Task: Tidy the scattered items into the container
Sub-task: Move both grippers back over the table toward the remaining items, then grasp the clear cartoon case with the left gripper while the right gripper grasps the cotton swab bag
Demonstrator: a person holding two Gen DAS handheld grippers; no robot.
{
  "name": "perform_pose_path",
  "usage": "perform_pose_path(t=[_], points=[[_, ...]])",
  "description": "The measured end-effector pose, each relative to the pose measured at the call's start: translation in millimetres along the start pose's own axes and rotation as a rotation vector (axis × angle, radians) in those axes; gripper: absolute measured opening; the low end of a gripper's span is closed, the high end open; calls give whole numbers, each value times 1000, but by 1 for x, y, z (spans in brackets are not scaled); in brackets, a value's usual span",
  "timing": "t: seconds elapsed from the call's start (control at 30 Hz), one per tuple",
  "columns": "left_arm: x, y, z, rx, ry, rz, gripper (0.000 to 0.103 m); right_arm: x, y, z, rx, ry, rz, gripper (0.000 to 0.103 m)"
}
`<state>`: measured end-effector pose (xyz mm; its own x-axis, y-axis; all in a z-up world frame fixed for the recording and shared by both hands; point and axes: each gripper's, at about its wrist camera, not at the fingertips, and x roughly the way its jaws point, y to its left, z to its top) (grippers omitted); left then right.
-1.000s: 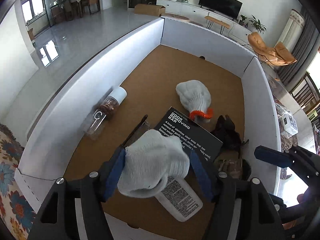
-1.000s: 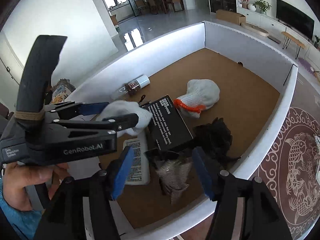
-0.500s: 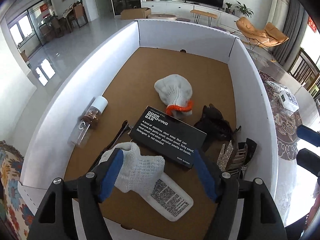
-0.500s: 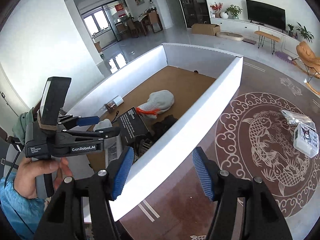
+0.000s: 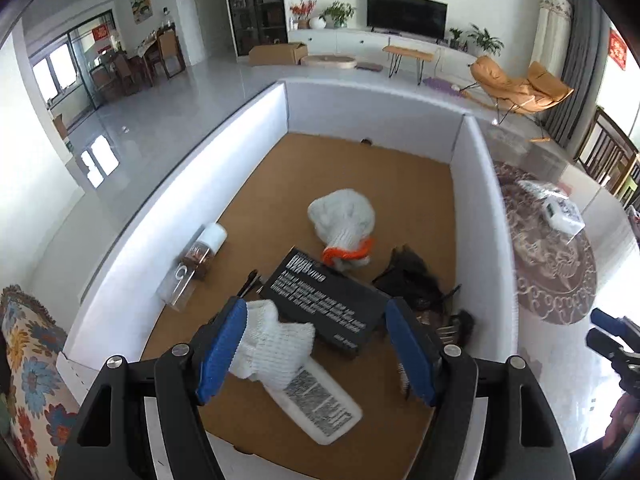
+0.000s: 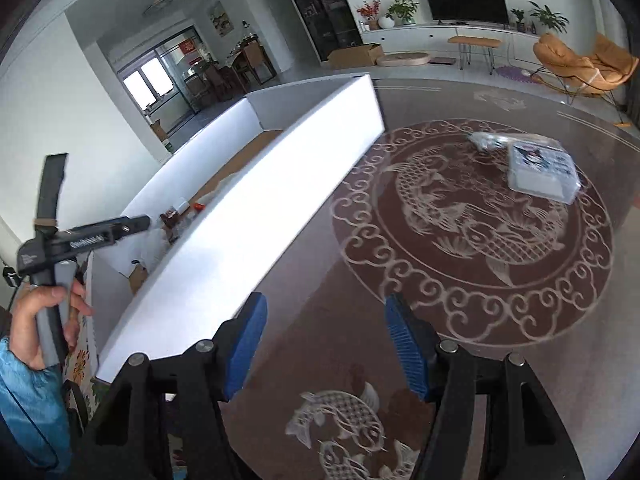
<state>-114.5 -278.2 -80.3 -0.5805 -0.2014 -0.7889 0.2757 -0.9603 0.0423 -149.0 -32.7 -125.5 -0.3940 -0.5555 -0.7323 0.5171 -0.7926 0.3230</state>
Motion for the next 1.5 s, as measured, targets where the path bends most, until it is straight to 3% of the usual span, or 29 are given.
perform_pose_path(t=[0.1,0.2,0.3,0.43,0.67,0.83,1.03,1.2,1.3,1.37,1.5], points=[[-34,-50,8,71,-82,-48,101,-9,-44,-20,56,0,-58,63],[-48,-111,4,155,-109,-153,103,-12,-95,-34,149,25,-144,63],[-28,-172,-11,216,-38,-273,103,-23,-134,-42,213,15,-199,63],[27,-230,-41,251,67,-296,103,-29,-176,-27,236,6,-243,63],[55,-237,-85,189,115,-326,103,-13,-271,67,358,-31,-348,63],[57,-222,-98,178,123,-314,103,19,-315,131,427,-17,-328,63],[61,-211,-99,148,133,-300,103,58,-310,166,321,78,-298,64],[69,-207,-88,99,153,-305,103,55,-259,143,122,190,-144,65],[68,-216,-74,85,149,-325,103,39,-223,113,80,242,16,64],[67,-225,-61,72,137,-337,103,16,-205,92,70,200,24,64],[80,-264,-16,55,118,-342,103,-24,-185,49,44,97,-70,64]])
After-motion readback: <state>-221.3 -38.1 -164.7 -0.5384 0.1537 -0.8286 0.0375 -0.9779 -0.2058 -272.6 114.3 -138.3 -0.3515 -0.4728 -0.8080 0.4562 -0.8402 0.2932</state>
